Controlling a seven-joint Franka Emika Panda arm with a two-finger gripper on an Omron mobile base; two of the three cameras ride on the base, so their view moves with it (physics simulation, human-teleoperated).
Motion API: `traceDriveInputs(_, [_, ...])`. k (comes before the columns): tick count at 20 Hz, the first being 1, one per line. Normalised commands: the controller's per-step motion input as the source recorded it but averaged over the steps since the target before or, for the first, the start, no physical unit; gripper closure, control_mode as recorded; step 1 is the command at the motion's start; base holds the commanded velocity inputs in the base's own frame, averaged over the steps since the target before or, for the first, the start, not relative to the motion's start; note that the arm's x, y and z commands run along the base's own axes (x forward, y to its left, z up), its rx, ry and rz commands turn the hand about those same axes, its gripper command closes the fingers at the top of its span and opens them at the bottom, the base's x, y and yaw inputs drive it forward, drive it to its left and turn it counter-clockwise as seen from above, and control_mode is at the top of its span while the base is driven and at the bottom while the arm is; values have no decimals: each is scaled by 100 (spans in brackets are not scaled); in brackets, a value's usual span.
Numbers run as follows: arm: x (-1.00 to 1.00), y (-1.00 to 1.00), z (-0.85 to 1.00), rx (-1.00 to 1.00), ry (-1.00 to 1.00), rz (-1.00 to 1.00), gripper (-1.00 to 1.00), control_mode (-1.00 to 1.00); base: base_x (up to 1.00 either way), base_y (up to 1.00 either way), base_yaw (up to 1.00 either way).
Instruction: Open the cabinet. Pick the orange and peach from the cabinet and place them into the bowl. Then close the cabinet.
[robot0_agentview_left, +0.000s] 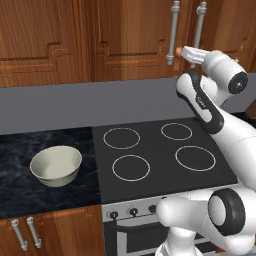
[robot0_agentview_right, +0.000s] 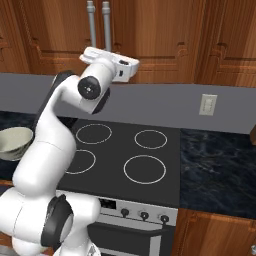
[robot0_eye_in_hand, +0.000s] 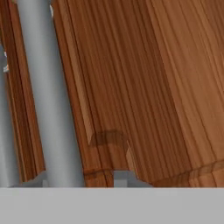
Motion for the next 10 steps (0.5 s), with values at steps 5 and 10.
traceDriveInputs(5, [-68, -100, 9, 16, -9, 0, 100, -100, 0, 0, 0])
traceDriveInputs(10, [-53, -100, 8, 18, -10, 3, 100, -100, 0, 0, 0])
